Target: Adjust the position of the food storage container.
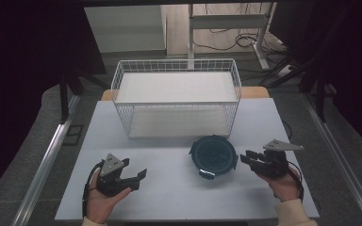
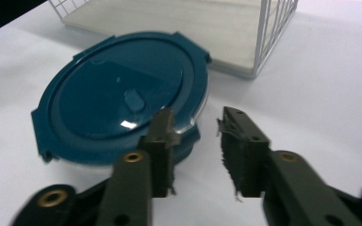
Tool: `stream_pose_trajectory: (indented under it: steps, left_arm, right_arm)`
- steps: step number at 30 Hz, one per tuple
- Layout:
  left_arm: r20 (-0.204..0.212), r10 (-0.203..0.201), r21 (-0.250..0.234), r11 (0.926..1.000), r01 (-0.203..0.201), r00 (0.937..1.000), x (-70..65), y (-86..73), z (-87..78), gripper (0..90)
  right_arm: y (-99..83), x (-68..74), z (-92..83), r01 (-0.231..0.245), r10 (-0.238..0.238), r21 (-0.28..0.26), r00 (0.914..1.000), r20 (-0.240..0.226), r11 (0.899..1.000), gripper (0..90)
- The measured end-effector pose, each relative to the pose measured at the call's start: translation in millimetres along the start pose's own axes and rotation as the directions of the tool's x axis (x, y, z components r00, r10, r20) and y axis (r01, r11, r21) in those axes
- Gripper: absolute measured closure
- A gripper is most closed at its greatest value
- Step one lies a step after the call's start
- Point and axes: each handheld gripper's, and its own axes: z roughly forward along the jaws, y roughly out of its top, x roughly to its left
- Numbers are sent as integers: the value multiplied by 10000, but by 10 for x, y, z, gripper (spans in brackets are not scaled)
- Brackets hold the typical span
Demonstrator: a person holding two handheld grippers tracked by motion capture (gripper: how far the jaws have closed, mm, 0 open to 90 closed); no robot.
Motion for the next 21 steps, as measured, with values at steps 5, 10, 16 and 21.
stream_pose_trajectory:
  steps: [5,10,16,21]
  left_arm:
    - [2,8,66,10000,-8,10000,-32,-17,-4,246]
    - [31,2,68,10000,-2,10000,-71,-1,15,244]
    - [97,368,94,9993,-369,9993,-143,50,52,242]
    - [47,339,103,9994,-340,9994,-127,48,53,242]
  right_arm:
    - [184,-34,54,275,-277,207,9995,129,9994,874]
    - [272,-138,105,342,-357,320,9982,475,9989,895]
    - [292,-197,206,395,-434,622,9971,621,9973,896]
    - [345,-270,267,384,-434,634,9960,782,9973,897]
